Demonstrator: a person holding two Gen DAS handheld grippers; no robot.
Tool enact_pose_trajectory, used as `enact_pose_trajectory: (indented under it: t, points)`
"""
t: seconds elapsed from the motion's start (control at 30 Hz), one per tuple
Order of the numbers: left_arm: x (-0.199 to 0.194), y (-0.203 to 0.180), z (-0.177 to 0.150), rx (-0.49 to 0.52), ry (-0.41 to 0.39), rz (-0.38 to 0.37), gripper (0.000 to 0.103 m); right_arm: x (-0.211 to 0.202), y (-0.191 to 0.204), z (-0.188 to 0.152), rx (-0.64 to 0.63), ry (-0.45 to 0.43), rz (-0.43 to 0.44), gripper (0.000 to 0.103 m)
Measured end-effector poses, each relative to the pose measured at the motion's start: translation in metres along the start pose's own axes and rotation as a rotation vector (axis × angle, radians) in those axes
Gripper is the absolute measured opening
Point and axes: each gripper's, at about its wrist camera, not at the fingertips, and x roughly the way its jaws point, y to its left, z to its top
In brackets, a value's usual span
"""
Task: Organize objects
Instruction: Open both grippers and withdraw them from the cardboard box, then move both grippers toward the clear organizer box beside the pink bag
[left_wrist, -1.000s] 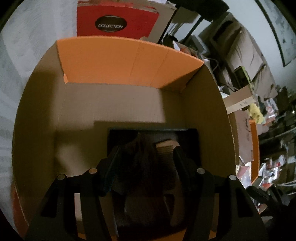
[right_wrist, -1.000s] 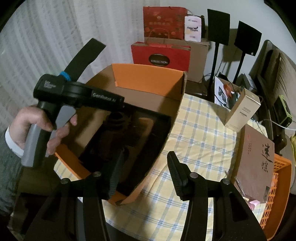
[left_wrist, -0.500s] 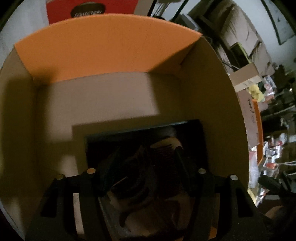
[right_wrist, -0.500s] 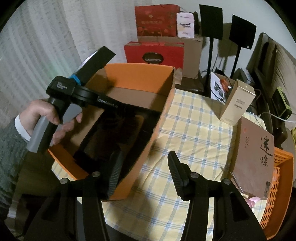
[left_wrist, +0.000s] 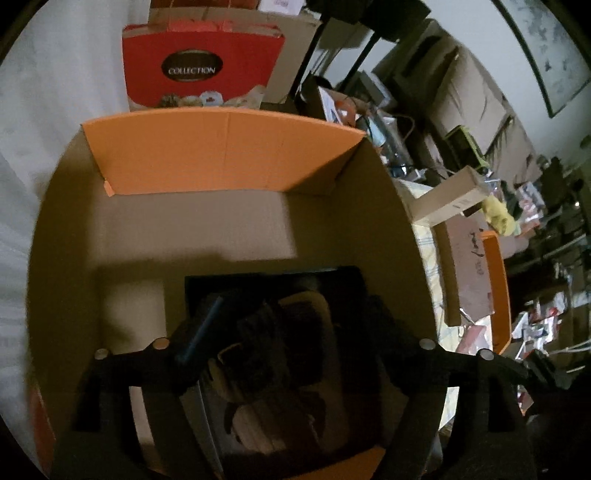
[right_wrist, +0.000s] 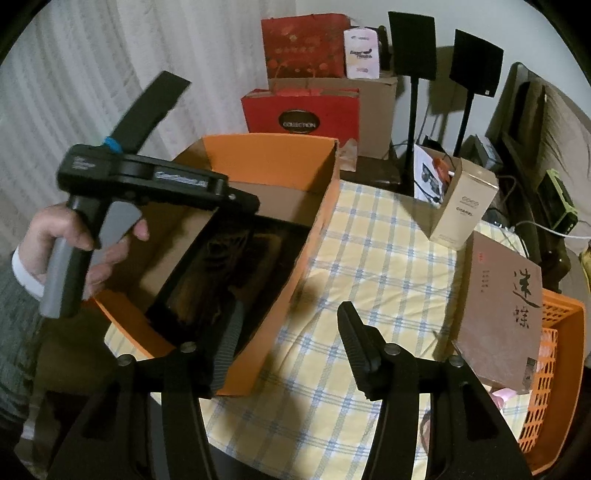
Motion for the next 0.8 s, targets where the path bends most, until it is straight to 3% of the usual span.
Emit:
enact_pose_trajectory:
  t: [0.23,0.37,0.5,0.57,0.67,0.8]
  points:
    - [-0.021,-0.022,-0.015,0.010,-0.034,-0.020,0.084,-0.011,-0.012,-0.001,0.020,-0.013,-0.039,0.072]
    - [-0.032,-0.040,-0.026,0.050,-0.057,0.009,0.092,-0.015,-0.027,-0.004,0.050,-0.004,-0.059,0.074]
    - [-0.040,-0.054,-0.034,0.068,-0.078,0.032,0.094,-0.022,-0.041,-0.008,0.076,0.001,-0.083,0.079]
    - [-0.041,-0.062,-0.038,0.090,-0.087,0.047,0.103,-0.026,-0.047,-0.010,0.087,-0.002,-0.094,0.081]
    - [-0.042,-0.076,-0.044,0.127,-0.092,0.067,0.103,-0.031,-0.060,-0.012,0.106,-0.001,-0.122,0.091]
    - [-0.045,-0.097,-0.052,0.159,-0.103,0.059,0.103,-0.040,-0.083,-0.016,0.144,-0.016,-0.174,0.096]
